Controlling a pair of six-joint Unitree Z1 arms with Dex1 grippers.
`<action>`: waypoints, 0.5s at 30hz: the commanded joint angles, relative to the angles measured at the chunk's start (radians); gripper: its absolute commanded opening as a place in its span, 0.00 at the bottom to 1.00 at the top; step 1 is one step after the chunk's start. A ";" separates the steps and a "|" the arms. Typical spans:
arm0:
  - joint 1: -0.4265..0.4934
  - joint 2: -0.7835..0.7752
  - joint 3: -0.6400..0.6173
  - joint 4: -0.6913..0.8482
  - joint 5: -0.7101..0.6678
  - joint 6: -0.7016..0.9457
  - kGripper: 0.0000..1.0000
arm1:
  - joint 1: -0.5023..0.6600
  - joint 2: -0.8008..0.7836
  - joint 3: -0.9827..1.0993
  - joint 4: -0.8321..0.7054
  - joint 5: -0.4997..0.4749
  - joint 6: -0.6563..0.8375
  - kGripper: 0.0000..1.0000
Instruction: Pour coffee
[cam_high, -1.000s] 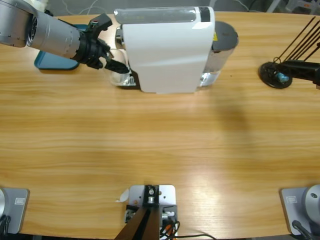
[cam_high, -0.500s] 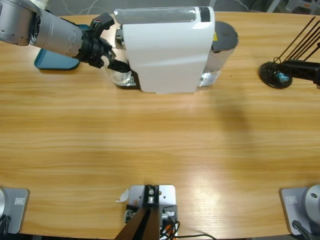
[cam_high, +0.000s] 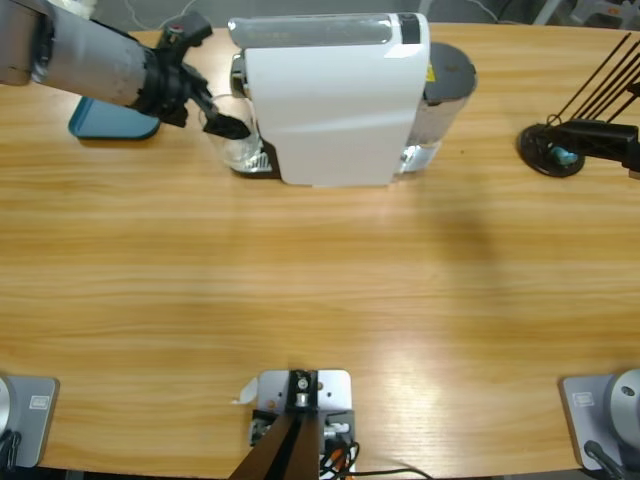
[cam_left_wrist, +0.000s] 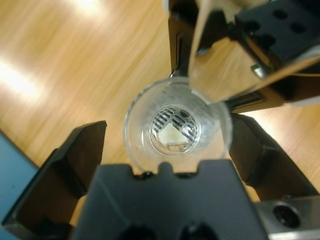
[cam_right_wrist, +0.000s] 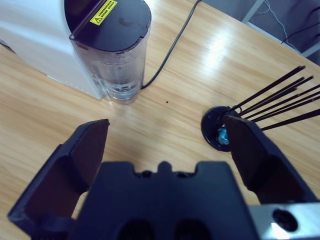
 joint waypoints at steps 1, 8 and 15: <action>-0.063 -0.155 0.038 0.103 0.007 0.016 1.00 | -0.016 0.044 0.040 -0.017 0.041 -0.009 1.00; 0.041 -0.422 0.163 0.160 0.012 -0.160 0.99 | -0.014 0.076 -0.009 0.039 0.083 -0.024 1.00; 0.084 -0.440 0.292 0.146 0.046 -0.220 0.98 | -0.016 0.147 -0.104 0.095 0.063 -0.102 0.37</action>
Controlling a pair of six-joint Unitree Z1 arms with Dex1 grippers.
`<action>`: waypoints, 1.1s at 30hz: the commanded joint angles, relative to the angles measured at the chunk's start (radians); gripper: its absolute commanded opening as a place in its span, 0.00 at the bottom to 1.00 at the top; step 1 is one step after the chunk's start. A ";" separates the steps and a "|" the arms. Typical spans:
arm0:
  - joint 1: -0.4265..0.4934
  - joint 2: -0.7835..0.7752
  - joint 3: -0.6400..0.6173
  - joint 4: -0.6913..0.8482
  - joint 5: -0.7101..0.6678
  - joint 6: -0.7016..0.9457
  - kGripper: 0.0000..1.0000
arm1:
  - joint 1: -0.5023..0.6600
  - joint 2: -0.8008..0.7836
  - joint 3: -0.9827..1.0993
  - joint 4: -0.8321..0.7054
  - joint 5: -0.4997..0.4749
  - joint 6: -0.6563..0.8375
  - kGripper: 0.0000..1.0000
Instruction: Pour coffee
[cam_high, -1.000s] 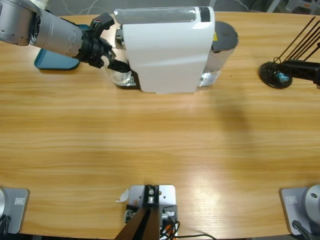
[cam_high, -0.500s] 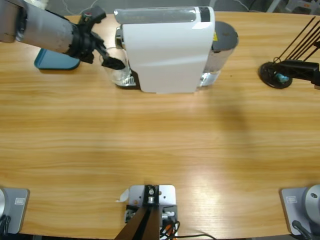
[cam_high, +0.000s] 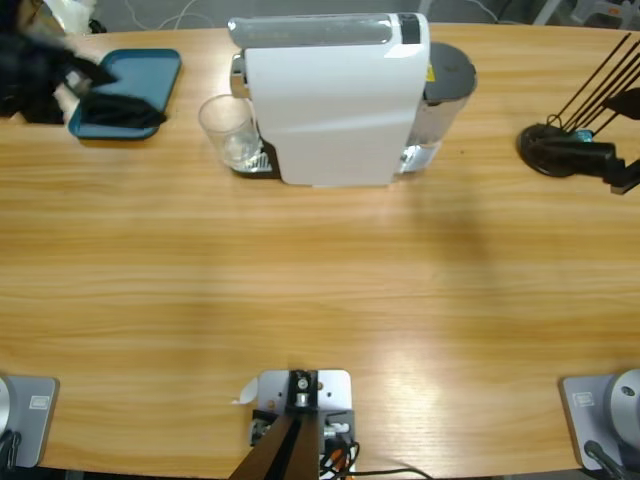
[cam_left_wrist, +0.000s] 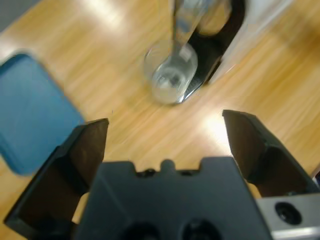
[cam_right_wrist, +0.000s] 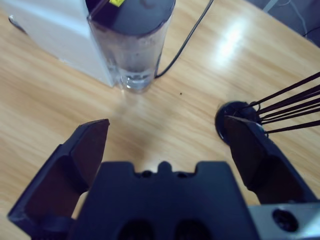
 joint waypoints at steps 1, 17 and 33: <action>0.016 -0.020 0.141 -0.006 0.041 -0.079 0.98 | -0.016 0.108 -0.099 0.053 -0.022 -0.111 0.09; -0.008 0.015 0.202 -0.080 0.047 -0.083 0.94 | -0.016 0.381 -0.549 0.183 0.086 -0.249 0.00; -0.008 0.041 0.200 -0.088 0.047 -0.078 0.94 | -0.017 0.559 -0.782 0.292 0.159 -0.319 0.00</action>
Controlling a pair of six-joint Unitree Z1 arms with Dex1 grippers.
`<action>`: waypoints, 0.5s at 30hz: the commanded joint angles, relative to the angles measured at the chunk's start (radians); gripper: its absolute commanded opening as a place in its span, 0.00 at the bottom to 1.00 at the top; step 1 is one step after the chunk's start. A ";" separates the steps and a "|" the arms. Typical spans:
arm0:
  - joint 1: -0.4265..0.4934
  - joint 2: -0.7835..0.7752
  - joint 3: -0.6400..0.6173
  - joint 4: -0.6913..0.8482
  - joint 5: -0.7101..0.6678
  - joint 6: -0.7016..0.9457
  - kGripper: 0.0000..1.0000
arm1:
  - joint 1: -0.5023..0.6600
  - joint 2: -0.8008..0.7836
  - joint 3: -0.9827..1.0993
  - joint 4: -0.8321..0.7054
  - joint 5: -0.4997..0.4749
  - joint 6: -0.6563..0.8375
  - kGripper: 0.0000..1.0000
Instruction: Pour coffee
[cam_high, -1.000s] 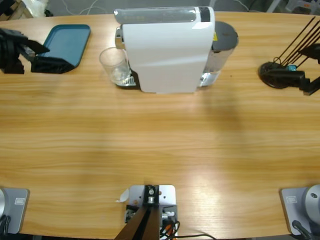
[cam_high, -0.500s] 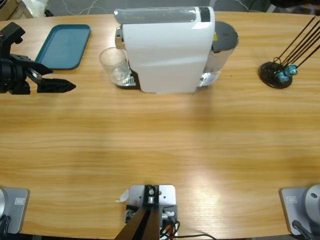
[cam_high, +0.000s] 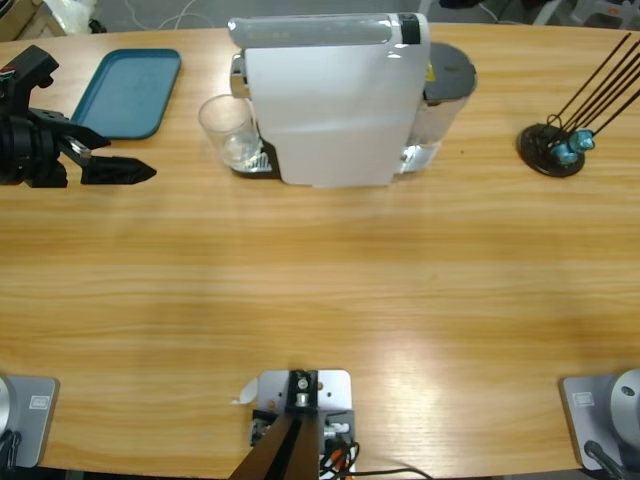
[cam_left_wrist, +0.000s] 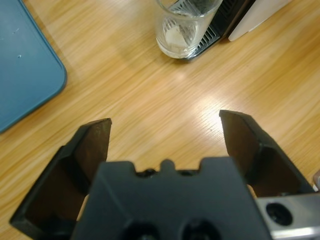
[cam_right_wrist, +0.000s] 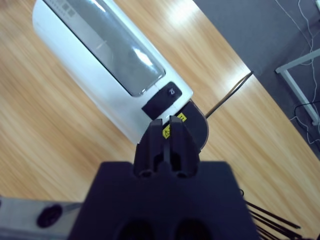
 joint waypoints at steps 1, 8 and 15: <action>-0.006 0.047 0.034 -0.015 0.013 -0.010 0.94 | -0.015 0.126 -0.105 0.053 0.013 -0.018 0.00; -0.006 0.045 0.034 -0.015 0.013 -0.008 0.94 | -0.015 0.158 -0.105 0.053 0.039 -0.011 0.00; -0.006 0.045 0.034 -0.015 0.012 -0.008 0.94 | -0.030 0.171 -0.085 0.039 0.033 -0.008 0.00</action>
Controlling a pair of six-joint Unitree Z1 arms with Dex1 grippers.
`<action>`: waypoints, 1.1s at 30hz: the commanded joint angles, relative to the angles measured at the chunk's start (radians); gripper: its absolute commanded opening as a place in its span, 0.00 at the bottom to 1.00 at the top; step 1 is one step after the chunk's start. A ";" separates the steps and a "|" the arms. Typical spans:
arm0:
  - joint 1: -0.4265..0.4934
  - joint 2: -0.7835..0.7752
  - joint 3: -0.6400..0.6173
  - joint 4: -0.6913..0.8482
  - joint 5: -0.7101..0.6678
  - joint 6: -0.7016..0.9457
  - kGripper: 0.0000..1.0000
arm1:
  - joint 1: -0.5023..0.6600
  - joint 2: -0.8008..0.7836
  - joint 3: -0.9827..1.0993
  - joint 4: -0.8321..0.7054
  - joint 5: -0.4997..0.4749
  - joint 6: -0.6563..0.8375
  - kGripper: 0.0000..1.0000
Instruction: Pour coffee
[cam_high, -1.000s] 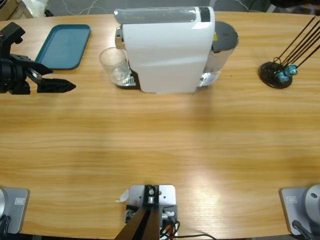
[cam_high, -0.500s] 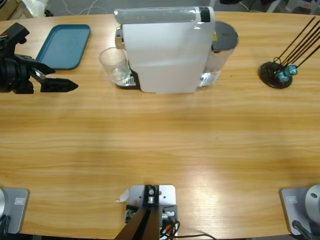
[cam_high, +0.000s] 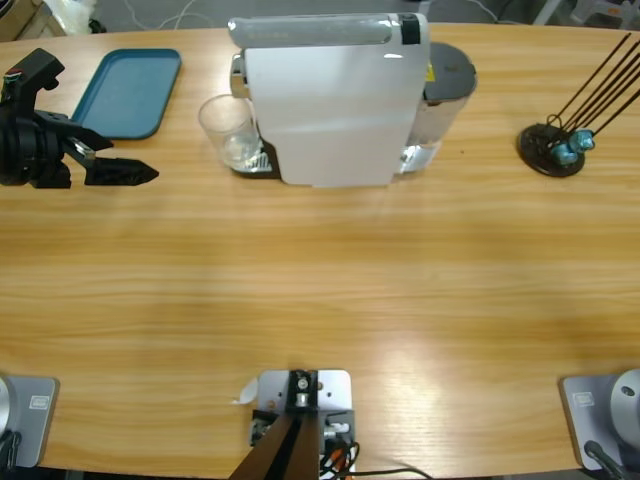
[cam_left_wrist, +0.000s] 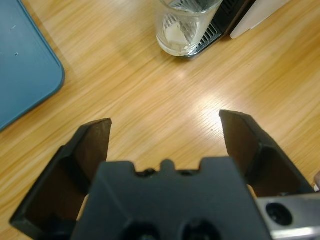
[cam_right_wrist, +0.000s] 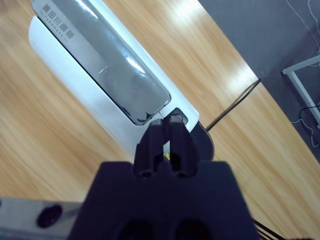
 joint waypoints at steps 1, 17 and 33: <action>-0.006 0.033 0.034 -0.012 0.012 -0.008 0.94 | -0.035 0.056 0.032 -0.003 0.011 -0.002 0.00; -0.006 0.034 0.033 -0.012 0.009 -0.008 0.94 | -0.047 0.089 0.033 -0.010 0.010 0.003 0.00; -0.006 0.036 0.033 -0.012 0.007 -0.007 0.94 | -0.047 0.110 0.036 -0.013 0.024 0.006 0.00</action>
